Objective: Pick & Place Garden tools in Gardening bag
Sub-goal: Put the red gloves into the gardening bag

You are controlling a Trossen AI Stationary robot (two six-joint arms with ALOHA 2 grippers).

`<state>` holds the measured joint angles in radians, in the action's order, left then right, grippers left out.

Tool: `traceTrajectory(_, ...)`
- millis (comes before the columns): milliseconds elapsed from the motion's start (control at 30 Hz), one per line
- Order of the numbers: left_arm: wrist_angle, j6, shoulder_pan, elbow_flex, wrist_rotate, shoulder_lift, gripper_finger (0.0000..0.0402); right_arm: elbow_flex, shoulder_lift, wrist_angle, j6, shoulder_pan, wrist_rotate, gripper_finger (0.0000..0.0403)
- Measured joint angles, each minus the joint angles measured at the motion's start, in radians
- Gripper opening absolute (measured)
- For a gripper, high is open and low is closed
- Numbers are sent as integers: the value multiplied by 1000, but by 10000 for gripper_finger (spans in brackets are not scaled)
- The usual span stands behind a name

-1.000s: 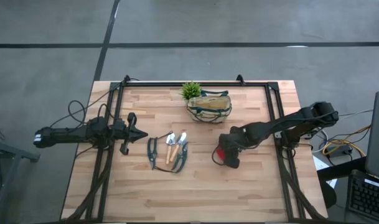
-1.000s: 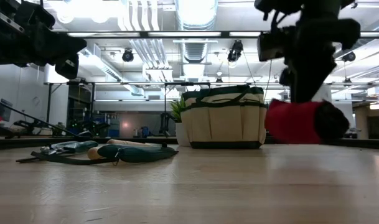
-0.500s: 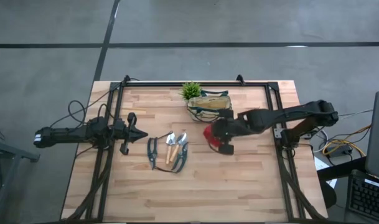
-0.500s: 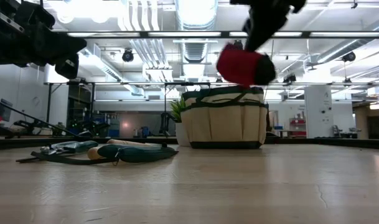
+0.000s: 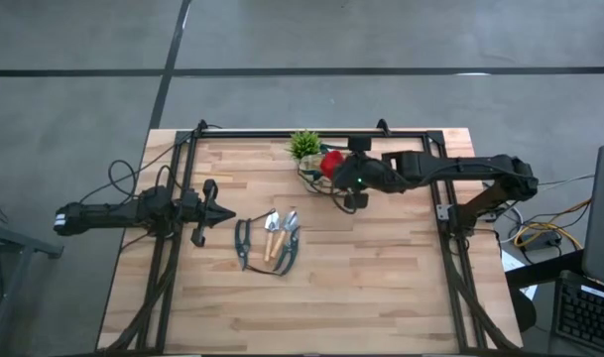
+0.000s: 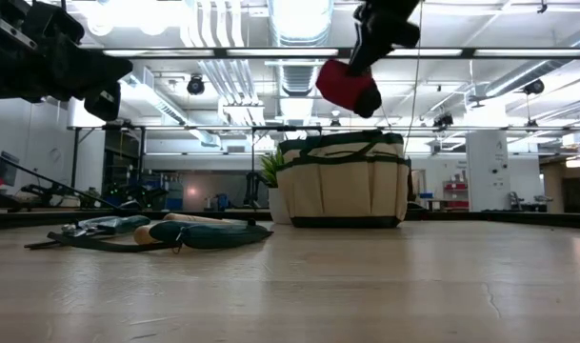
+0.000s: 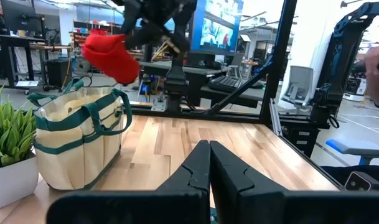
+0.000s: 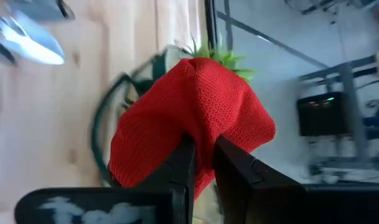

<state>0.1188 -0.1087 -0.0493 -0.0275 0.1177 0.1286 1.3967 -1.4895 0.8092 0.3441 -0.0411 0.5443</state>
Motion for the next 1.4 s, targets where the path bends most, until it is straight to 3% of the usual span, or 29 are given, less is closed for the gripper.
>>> traceTrajectory(200, -2, 0, 0, 0, 0, 0, 5, -25, 0, -70, 243, -42, 10, 43)
traceTrajectory(367, -2, 0, 0, 0, 0, 0, 5, -49, 0, -140, 333, -76, 9, 43)
traceTrajectory(933, 0, 0, 0, 0, 0, 0, 5, -181, 0, -215, 367, -159, -8, 43)
traceTrajectory(1200, 0, 0, 0, 0, 0, 0, 5, -232, 0, -222, 366, -158, -166, 43)
traceTrajectory(1400, 0, 0, 0, 0, 0, 0, 5, -257, 0, -256, 369, -159, -179, 43)
